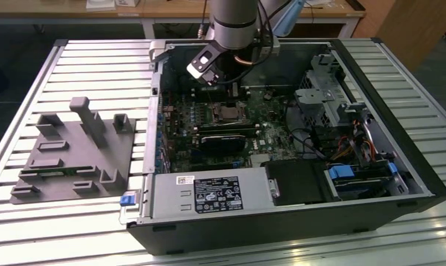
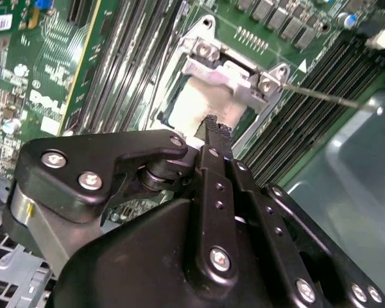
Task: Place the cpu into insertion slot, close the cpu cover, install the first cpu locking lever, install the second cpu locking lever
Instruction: 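Close the cpu cover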
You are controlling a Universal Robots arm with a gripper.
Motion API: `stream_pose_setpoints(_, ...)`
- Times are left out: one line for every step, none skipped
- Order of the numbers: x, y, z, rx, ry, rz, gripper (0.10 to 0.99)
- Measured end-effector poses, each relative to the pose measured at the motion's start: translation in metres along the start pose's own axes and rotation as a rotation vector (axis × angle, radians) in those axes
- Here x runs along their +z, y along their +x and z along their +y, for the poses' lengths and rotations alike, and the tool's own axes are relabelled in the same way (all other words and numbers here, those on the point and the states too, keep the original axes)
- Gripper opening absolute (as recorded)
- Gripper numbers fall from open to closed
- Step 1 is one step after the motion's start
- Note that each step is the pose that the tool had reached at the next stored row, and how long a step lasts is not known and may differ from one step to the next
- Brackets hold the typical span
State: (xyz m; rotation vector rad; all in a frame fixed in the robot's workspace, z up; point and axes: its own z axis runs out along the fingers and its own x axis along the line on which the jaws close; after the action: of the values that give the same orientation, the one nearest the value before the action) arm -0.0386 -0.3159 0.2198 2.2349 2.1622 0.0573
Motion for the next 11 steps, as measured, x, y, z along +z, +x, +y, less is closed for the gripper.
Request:
stream_pose_setpoints(0.0009, 0.0, -0.0012, 0.0, 0.0, 0.0, 0.106)
stream_pose_setpoints(0.0016, -0.0001, -0.0022, 0.0, 0.0, 0.0, 0.106)
stream_pose_setpoints(0.0018, -0.0001, -0.0025, 0.0, 0.0, -0.0001, 0.106)
stream_pose_setpoints(0.0018, -0.0001, -0.0025, 0.0, 0.0, -0.0002, 0.106)
stream_pose_setpoints(0.0018, -0.0001, -0.0025, 0.0, 0.0, -0.0002, 0.106)
stream_pose_setpoints(0.0018, -0.0001, -0.0024, 0.0, 0.0, -0.0002, 0.106)
stream_pose_setpoints(0.0018, -0.0001, -0.0024, 0.0, 0.0, -0.0002, 0.106)
stream_pose_setpoints(0.0019, -0.0001, -0.0024, 0.0, 0.0, -0.0001, 0.106)
stream_pose_setpoints(0.0019, -0.0001, -0.0025, 0.0, 0.0, 0.0, 0.106)
stream_pose_setpoints(0.0019, -0.0001, -0.0025, -0.003, 0.0, 0.0, 0.106)
stream_pose_setpoints(0.0019, -0.0001, -0.0025, -0.009, 0.0, 0.0005, 0.106)
